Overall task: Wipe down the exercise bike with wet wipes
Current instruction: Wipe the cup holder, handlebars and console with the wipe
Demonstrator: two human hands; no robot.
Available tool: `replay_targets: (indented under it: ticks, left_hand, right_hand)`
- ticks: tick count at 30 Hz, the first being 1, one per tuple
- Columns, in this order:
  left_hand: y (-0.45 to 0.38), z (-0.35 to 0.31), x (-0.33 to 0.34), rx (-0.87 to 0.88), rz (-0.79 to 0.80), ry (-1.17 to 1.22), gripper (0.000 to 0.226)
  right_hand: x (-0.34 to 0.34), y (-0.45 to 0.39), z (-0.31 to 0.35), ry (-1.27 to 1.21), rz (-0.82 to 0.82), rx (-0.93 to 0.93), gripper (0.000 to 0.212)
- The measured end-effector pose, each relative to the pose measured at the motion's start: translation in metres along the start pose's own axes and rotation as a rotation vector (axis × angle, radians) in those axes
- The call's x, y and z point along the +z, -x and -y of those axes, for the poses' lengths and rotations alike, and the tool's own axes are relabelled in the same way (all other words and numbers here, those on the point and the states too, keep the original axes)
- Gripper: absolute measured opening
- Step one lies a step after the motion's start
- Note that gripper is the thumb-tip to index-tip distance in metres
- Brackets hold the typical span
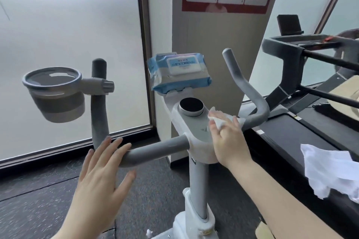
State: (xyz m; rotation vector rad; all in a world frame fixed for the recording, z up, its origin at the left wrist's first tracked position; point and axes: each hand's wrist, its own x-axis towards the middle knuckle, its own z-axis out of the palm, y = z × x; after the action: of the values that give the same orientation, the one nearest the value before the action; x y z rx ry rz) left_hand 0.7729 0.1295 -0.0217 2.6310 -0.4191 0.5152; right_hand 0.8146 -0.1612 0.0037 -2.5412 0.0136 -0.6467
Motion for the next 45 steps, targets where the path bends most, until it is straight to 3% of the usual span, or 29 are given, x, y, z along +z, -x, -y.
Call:
replay_targets:
  ticks: [5, 7, 10, 13, 15, 21, 27, 31, 34, 37, 41, 43, 45]
  left_hand:
    - [0.000, -0.002, 0.001, -0.010, -0.038, 0.033, 0.059]
    - [-0.001, -0.001, 0.002, 0.002, -0.066, 0.044, 0.056]
    - [-0.001, -0.001, 0.005, 0.021, -0.108, 0.077, 0.054]
    - [-0.001, 0.001, 0.006, 0.047, -0.117, 0.093, 0.054]
    - [-0.004, 0.004, 0.004, 0.085, -0.113, 0.094, 0.052]
    - [-0.020, 0.004, -0.011, 0.010, -0.072, 0.205, 0.054]
    - [-0.031, 0.022, -0.008, -0.120, -0.102, 0.265, 0.071]
    - [-0.024, 0.024, -0.006, -0.175, -0.144, 0.393, 0.067]
    - [-0.024, 0.024, -0.006, -0.204, -0.163, 0.401, 0.072]
    - [-0.027, 0.028, -0.012, -0.185, -0.143, 0.325, 0.072]
    - [-0.026, 0.026, -0.015, -0.202, -0.115, 0.286, 0.072]
    - [-0.026, 0.022, -0.014, -0.227, -0.111, 0.284, 0.069]
    - [-0.026, 0.021, -0.015, -0.228, -0.091, 0.268, 0.069]
  right_hand:
    - [0.006, 0.046, 0.007, 0.055, -0.037, -0.327, 0.055]
    - [0.001, 0.037, -0.005, -0.032, -0.055, -0.245, 0.051]
    - [0.005, 0.011, 0.009, -0.096, -0.116, 0.047, 0.060]
    - [0.018, 0.026, 0.045, 0.191, -0.074, -0.110, 0.059]
    - [0.017, 0.043, 0.046, 0.230, -0.007, -0.234, 0.054]
    - [0.014, 0.015, 0.039, 0.292, -0.007, 0.010, 0.073]
    - [0.029, 0.064, 0.051, 0.312, 0.028, -0.248, 0.056]
    - [0.054, 0.061, 0.081, 0.200, -0.037, -0.147, 0.055]
    - [0.075, 0.076, 0.104, 0.126, 0.055, -0.276, 0.055]
    - [0.059, 0.074, 0.080, 0.196, 0.123, -0.398, 0.055]
    - [0.035, 0.044, 0.072, 0.442, 0.127, -0.248, 0.065]
    - [0.032, 0.015, 0.084, 0.480, 0.257, -0.258, 0.081]
    - [0.029, -0.019, 0.096, 0.497, 0.540, -0.228, 0.071]
